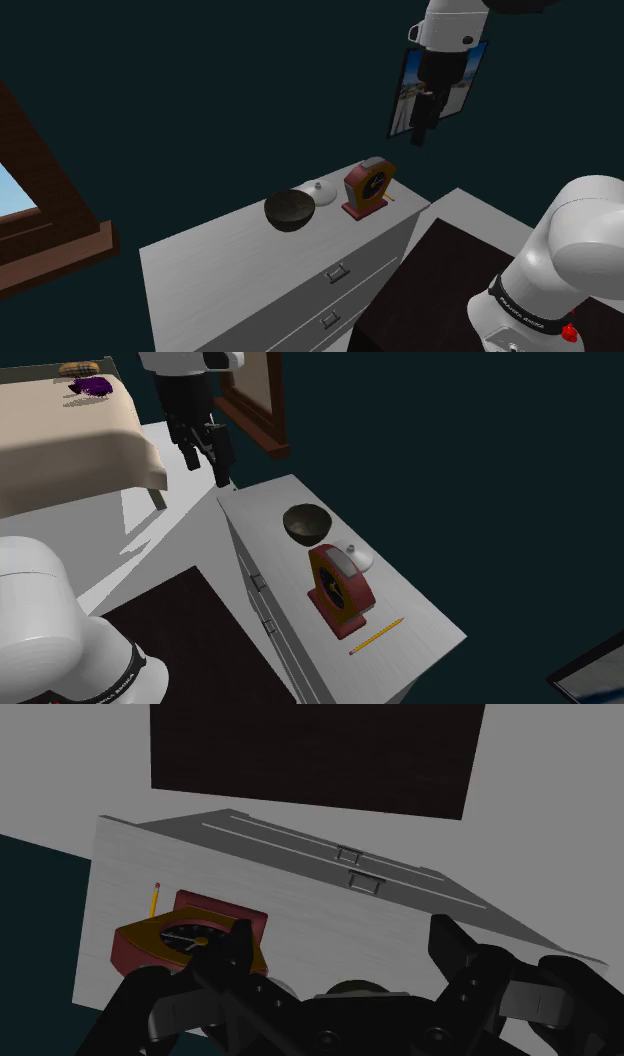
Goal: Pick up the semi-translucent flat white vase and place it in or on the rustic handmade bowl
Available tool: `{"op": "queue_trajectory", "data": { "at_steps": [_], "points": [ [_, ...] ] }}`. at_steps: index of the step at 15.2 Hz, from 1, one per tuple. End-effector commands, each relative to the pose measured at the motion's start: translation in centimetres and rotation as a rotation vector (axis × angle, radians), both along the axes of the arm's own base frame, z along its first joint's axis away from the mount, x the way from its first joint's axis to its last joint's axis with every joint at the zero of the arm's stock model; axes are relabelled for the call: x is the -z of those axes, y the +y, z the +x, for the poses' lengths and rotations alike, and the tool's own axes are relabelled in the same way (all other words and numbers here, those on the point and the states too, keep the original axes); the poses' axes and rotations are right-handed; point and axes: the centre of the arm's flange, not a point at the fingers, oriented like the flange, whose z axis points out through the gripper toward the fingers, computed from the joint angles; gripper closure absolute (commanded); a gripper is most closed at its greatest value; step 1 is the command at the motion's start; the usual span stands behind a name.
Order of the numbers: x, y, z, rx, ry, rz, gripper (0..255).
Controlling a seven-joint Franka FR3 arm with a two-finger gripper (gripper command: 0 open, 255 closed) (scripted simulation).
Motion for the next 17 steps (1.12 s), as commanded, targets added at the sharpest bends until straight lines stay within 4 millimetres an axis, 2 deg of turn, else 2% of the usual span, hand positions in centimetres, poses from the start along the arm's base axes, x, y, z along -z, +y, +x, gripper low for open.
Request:
{"op": "queue_trajectory", "data": {
  "at_steps": [1,17],
  "points": [
    [0.0,0.0,0.0,0.0,0.0,0.0,0],
    [14.4,-3.2,14.5,0.001,-0.034,-0.006,0]
  ]
}}
